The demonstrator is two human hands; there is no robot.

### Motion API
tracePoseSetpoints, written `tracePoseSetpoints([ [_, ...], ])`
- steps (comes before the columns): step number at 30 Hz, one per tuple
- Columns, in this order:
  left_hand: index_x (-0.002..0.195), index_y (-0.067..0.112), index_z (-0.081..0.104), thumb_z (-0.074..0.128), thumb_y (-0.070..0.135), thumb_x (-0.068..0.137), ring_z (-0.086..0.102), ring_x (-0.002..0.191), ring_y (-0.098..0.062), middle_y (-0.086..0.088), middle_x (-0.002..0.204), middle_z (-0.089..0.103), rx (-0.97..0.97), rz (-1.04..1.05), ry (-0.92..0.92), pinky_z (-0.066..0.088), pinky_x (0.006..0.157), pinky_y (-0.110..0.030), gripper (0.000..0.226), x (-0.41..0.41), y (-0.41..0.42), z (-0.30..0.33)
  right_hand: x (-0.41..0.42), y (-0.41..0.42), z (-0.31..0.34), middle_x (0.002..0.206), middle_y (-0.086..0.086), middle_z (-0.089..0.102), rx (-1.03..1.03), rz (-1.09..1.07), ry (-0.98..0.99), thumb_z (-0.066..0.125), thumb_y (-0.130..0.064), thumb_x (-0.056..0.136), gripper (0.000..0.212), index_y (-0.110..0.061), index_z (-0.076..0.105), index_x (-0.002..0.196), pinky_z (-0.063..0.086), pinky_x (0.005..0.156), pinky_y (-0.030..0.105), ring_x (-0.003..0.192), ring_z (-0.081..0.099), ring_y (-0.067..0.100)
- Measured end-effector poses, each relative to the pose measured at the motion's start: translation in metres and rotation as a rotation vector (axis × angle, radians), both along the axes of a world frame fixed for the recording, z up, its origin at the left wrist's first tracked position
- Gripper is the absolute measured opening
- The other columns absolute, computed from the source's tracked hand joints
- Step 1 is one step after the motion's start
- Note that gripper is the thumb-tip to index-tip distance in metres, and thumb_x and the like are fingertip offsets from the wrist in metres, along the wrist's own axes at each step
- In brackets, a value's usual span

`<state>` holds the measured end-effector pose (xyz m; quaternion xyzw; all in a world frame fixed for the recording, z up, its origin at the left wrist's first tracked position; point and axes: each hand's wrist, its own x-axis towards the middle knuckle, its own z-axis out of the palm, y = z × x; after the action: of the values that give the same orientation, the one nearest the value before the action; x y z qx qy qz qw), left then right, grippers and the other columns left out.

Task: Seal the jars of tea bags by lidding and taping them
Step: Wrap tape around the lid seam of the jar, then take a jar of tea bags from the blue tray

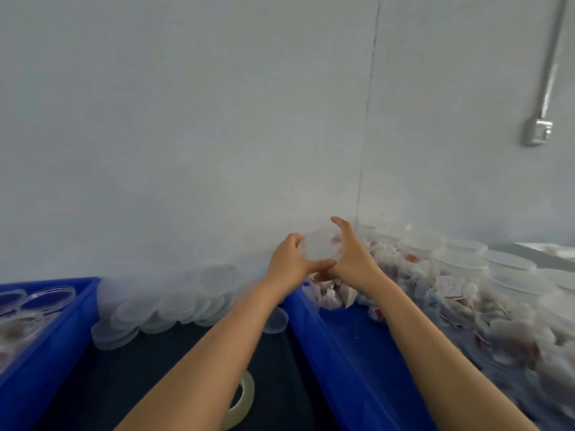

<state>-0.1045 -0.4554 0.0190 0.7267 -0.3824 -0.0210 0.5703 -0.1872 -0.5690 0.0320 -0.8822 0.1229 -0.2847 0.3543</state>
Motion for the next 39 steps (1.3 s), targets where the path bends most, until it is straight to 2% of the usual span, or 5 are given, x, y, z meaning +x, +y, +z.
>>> tracePoseSetpoints([
  [17, 0.122, 0.008, 0.06, 0.064, 0.018, 0.091, 0.051, 0.081, 0.003, 0.01, 0.1, 0.06, 0.127, 0.066, -0.176, 0.036, 0.064, 0.003, 0.033, 0.044, -0.06, -0.091, 0.083, -0.076, -0.108, 0.127, 0.011, 0.05, 0.446, -0.225, 0.125, 0.07, -0.013, 0.082, 0.074, -0.014, 0.029, 0.143, 0.045, 0.097, 0.038, 0.112, 0.052, 0.026],
  [25, 0.147, 0.019, 0.034, 0.041, 0.028, 0.099, 0.022, 0.141, -0.035, -0.015, 0.155, 0.025, 0.617, 0.084, -0.26, 0.023, 0.113, -0.045, 0.049, 0.059, -0.066, -0.105, 0.088, -0.071, -0.13, 0.099, 0.002, 0.055, 0.469, -0.215, 0.068, 0.083, -0.007, 0.066, 0.062, -0.012, 0.042, 0.112, 0.045, 0.06, 0.022, 0.085, 0.056, 0.013],
  [31, 0.154, 0.029, 0.014, 0.037, 0.034, 0.102, 0.0, 0.147, -0.039, -0.013, 0.162, -0.004, 0.659, 0.015, -0.15, 0.013, 0.116, -0.056, 0.057, 0.057, -0.06, -0.102, 0.088, -0.072, -0.129, 0.138, 0.024, 0.04, 0.441, -0.245, 0.206, 0.085, -0.019, 0.069, 0.09, -0.01, 0.033, 0.143, 0.045, 0.1, 0.052, 0.119, 0.05, 0.038],
  [35, 0.151, 0.029, 0.024, 0.042, 0.038, 0.1, 0.017, 0.143, -0.038, -0.013, 0.159, 0.012, 0.622, 0.007, -0.122, 0.025, 0.113, -0.052, 0.056, 0.049, -0.044, -0.097, 0.083, -0.055, -0.117, 0.153, 0.024, 0.011, 0.418, -0.305, 0.291, 0.08, -0.017, 0.077, 0.109, -0.016, 0.003, 0.154, 0.031, 0.108, 0.055, 0.135, 0.027, 0.045],
  [39, 0.136, 0.016, 0.051, 0.05, 0.03, 0.097, 0.049, 0.124, -0.034, -0.016, 0.138, 0.051, 0.581, 0.063, -0.15, 0.042, 0.101, -0.043, 0.041, 0.039, -0.009, -0.081, 0.077, -0.018, -0.083, 0.148, 0.02, 0.023, 0.013, -0.401, 0.328, 0.06, -0.024, 0.091, 0.068, -0.015, 0.025, 0.148, 0.031, 0.108, 0.052, 0.131, 0.03, 0.043],
])
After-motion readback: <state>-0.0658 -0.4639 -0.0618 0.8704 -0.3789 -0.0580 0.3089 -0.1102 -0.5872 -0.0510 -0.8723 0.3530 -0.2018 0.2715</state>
